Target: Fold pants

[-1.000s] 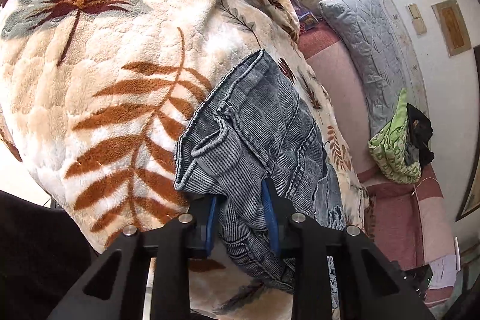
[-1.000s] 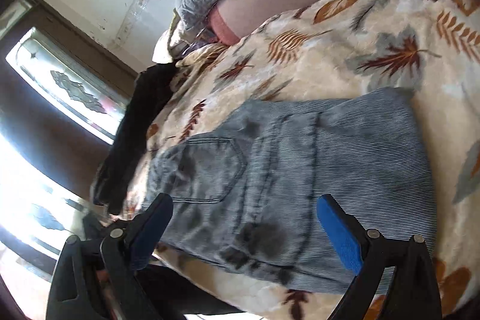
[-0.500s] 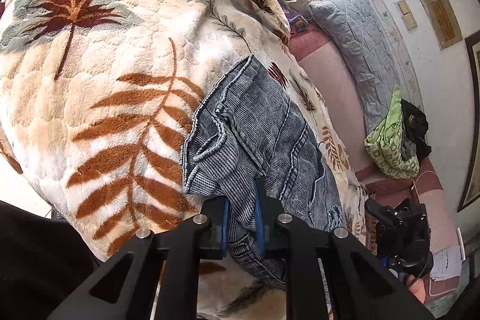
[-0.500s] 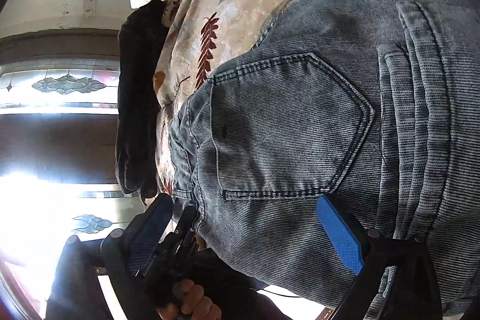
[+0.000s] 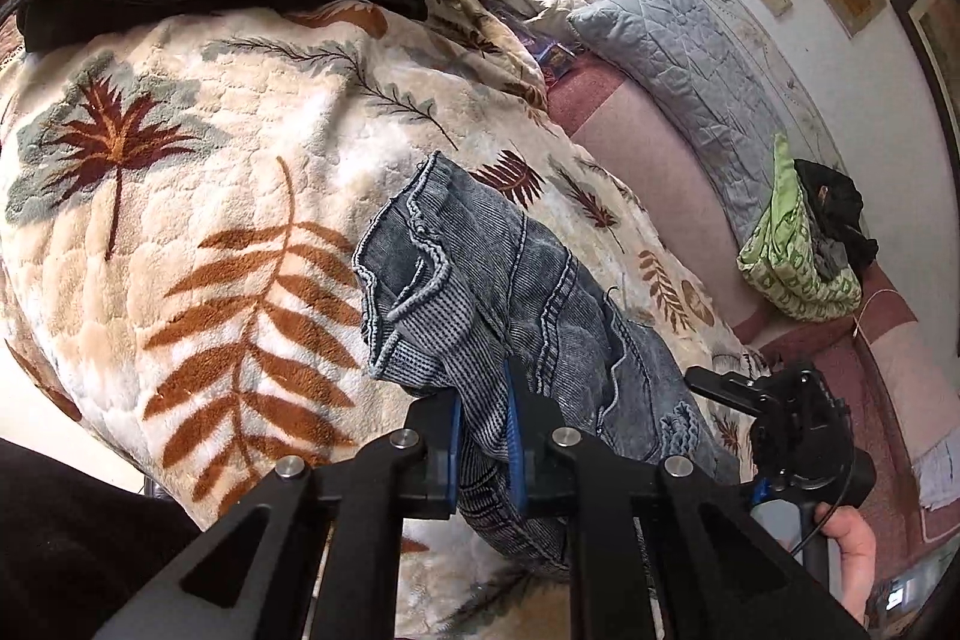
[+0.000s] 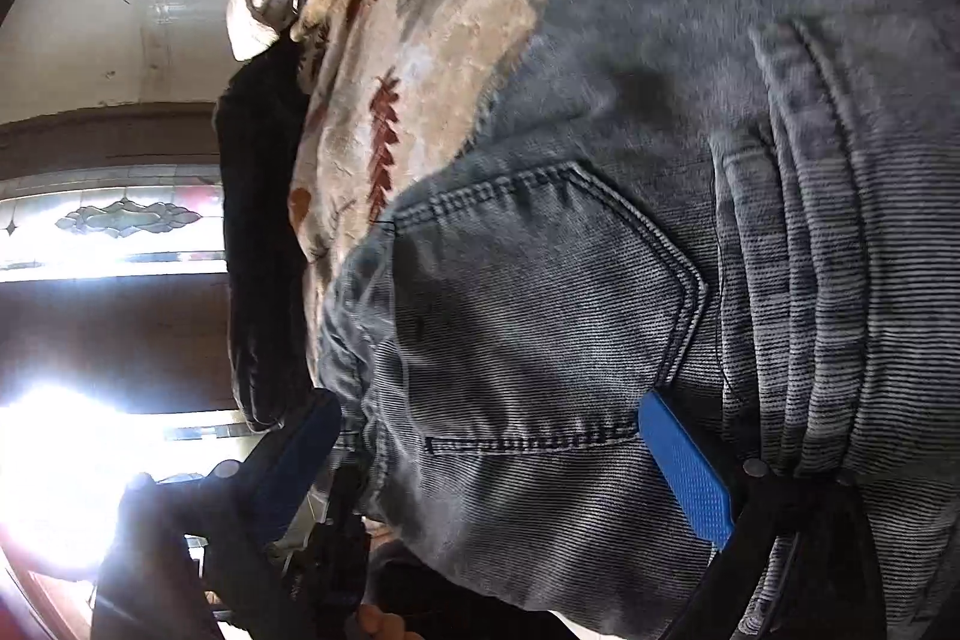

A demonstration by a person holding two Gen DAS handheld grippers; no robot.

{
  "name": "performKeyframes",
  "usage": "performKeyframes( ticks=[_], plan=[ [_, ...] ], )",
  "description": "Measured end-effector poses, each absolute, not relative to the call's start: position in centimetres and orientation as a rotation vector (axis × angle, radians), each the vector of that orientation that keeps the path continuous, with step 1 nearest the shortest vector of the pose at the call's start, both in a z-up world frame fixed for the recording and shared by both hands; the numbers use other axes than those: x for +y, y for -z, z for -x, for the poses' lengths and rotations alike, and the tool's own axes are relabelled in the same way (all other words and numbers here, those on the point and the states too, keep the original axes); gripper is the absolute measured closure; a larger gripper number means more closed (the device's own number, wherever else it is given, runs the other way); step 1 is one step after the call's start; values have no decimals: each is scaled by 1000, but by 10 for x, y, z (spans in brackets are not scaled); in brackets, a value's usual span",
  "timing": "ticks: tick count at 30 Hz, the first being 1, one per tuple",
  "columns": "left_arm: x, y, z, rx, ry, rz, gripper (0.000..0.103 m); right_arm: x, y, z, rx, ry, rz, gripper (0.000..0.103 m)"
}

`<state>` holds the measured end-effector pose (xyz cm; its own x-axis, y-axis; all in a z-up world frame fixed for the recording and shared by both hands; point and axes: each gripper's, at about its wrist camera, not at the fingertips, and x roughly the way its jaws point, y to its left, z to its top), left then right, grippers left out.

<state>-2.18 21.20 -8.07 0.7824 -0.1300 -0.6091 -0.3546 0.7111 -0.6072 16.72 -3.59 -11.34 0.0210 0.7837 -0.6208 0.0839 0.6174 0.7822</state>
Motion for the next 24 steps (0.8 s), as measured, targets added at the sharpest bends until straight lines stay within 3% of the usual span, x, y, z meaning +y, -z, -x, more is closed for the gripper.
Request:
performKeyframes(
  ticks=[3,9,17,20,24],
  plan=[
    [208,69,19,665,-133,753,90,-39,99,-172,1502,-662,-807,0],
    [171,17,6,603,-75,576,91,-122,65,-161,1287,-675,-960,0],
    [20,-54,-14,472,148,193,91,-268,62,-130,1079,-507,-1079,0],
    [-51,-50,-18,485,256,57,91,-311,66,-118,1024,-453,-1125,0],
    [-130,11,-32,676,410,-53,91,-363,76,-99,974,-378,-1189,0]
  ],
)
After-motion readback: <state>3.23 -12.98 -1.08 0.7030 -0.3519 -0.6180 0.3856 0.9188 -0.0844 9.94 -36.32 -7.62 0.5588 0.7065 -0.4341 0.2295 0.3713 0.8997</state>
